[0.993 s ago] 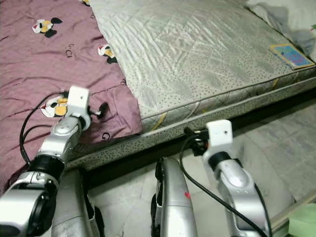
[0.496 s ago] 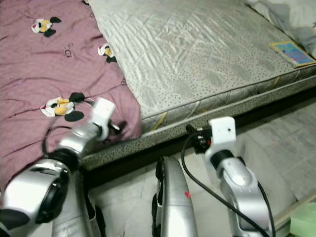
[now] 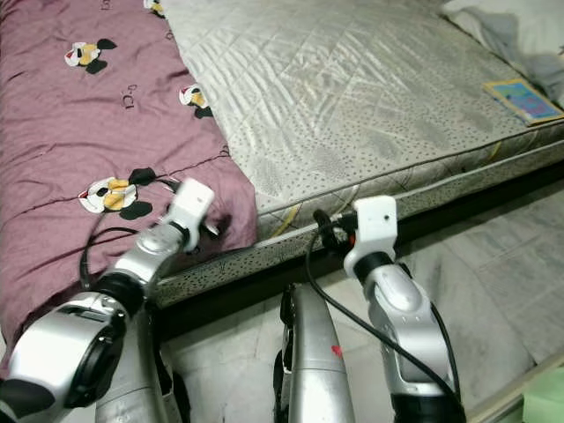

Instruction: Clean up the room

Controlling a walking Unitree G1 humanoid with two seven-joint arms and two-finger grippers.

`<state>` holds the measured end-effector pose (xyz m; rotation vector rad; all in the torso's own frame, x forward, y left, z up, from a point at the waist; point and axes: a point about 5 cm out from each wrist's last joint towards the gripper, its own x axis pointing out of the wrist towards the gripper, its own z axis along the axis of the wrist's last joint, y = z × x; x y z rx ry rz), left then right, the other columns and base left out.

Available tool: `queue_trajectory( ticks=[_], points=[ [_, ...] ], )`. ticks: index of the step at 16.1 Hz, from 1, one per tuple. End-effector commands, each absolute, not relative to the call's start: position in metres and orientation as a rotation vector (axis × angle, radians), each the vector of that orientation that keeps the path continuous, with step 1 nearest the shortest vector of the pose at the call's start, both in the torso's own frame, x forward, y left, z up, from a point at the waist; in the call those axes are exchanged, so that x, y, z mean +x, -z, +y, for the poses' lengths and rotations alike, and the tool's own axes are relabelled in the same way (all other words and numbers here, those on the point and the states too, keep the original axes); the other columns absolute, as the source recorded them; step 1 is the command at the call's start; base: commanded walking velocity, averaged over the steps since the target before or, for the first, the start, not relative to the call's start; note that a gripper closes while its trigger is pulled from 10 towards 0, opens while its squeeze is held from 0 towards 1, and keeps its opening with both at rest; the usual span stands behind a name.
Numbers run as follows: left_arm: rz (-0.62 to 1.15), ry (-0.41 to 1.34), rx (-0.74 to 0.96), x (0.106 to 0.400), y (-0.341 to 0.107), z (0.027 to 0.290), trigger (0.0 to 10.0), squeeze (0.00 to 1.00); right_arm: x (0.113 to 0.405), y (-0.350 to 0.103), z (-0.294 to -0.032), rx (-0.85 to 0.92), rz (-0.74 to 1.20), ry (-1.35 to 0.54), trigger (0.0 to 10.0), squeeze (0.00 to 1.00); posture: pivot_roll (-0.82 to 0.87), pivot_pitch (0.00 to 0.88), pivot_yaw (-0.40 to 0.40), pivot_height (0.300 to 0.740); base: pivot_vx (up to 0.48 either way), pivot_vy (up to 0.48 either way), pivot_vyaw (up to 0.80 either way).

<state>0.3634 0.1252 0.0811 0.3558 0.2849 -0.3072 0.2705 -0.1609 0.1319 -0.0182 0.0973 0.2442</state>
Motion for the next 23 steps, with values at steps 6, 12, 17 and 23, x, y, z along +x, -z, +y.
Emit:
queue_trajectory(
  ticks=[6, 12, 17, 23],
  points=[
    [-0.163, 0.009, 0.114, 0.342, -0.132, 0.159, 10.0, 0.00, 0.298, -0.137, -0.137, 0.018, 0.011, -0.259, 10.0, 0.00, -0.05, 0.001, -0.079, 0.509, 0.000, 0.000, 0.00],
    [-0.261, -0.214, 0.018, 0.272, -0.142, 0.188, 10.0, 0.00, 0.309, -0.130, -0.126, 0.021, -0.007, -0.247, 10.0, 0.00, 0.01, 0.000, -0.084, 0.509, 0.000, 0.000, 0.00],
    [-0.211, -0.253, 0.027, 0.248, -0.135, 0.196, 10.0, 0.00, 0.311, -0.132, -0.123, 0.095, -0.045, -0.278, 10.0, 0.00, 0.02, 0.000, -0.086, 0.514, 0.000, 0.000, 0.00],
    [-0.175, -0.225, 0.021, 0.253, -0.133, 0.193, 10.0, 0.00, 0.322, -0.148, -0.113, 0.131, -0.098, -0.320, 10.0, 0.00, -0.01, 0.000, -0.053, 0.584, 0.000, 0.000, 0.00]
  ],
)
